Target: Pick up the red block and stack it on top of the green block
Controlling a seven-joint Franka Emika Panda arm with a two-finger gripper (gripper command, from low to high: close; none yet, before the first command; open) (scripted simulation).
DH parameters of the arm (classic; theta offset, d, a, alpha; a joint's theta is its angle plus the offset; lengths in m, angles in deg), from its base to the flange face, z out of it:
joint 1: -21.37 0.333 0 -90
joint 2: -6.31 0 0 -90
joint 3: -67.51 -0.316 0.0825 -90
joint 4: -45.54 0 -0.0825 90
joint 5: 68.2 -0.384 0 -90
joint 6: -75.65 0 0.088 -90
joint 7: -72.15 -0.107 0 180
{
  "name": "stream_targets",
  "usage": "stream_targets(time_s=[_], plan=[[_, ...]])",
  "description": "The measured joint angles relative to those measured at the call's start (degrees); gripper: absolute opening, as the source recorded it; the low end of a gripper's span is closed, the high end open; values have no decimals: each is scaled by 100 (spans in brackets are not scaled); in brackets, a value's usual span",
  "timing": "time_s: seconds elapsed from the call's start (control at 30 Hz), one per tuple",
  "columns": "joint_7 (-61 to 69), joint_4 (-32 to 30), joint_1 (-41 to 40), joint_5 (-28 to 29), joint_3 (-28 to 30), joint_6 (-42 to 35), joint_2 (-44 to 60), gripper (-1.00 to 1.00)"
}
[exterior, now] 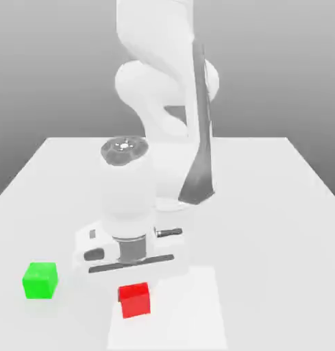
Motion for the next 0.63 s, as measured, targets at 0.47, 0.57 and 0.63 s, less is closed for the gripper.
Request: stream_targets(time_s=[0.47,0.57,0.63], plan=[[2350,188,-2006,-93,714,-423,-214,-100],[2570,206,-2121,-381,546,-114,139,100],[2570,206,-2121,-381,546,-114,139,100]])
